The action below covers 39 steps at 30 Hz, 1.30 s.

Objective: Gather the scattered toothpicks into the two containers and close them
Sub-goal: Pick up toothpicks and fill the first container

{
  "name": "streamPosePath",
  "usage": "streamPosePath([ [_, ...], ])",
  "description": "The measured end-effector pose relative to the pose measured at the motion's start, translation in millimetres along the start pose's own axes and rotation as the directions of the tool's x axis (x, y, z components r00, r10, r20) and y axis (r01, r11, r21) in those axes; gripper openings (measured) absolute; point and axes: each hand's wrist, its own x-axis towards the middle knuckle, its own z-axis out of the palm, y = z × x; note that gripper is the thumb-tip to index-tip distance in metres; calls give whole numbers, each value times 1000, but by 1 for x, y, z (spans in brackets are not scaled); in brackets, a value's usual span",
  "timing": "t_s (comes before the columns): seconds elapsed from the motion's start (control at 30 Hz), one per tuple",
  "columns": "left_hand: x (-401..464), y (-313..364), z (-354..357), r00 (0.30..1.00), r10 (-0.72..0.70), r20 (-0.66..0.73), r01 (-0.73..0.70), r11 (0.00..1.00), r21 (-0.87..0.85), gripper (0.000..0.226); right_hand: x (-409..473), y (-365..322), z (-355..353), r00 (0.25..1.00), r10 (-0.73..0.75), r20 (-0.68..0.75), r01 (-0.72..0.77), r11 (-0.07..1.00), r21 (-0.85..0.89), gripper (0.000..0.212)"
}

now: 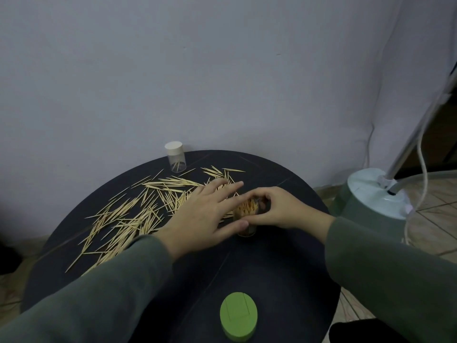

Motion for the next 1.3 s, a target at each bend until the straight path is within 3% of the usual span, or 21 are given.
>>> streamPosePath([
  [0.2,-3,-8,-4,999,0,32,2,999,-49,69,0,-5,-3,1000,2,-21,-5,990,-138,47],
  [0.37,-1,-24,-13,982,-151,-112,148,988,-37,51,-1,-26,-8,993,-98,-65,58,888,-455,83],
  [0.47,-8,-47,-16,957,-277,88,278,960,-5,42,5,-50,1,950,-281,-137,130,754,-644,66],
  [0.53,-16,-61,-16,924,-297,241,314,949,-34,45,11,-68,14,939,-332,-93,158,655,-739,48],
  [0.67,-28,-66,-10,877,-329,351,364,930,-39,57,23,-94,51,970,-222,98,181,390,-903,33],
  [0.77,-32,-60,-2,876,-355,327,360,932,47,63,33,-103,65,989,-44,140,146,288,-946,28],
  [1.0,-46,-61,6,915,-348,205,336,937,94,36,47,-93,70,985,-2,174,167,294,-941,23],
  [1.3,-42,-51,7,917,-353,183,330,933,146,30,48,-91,73,989,-49,140,148,278,-949,17],
])
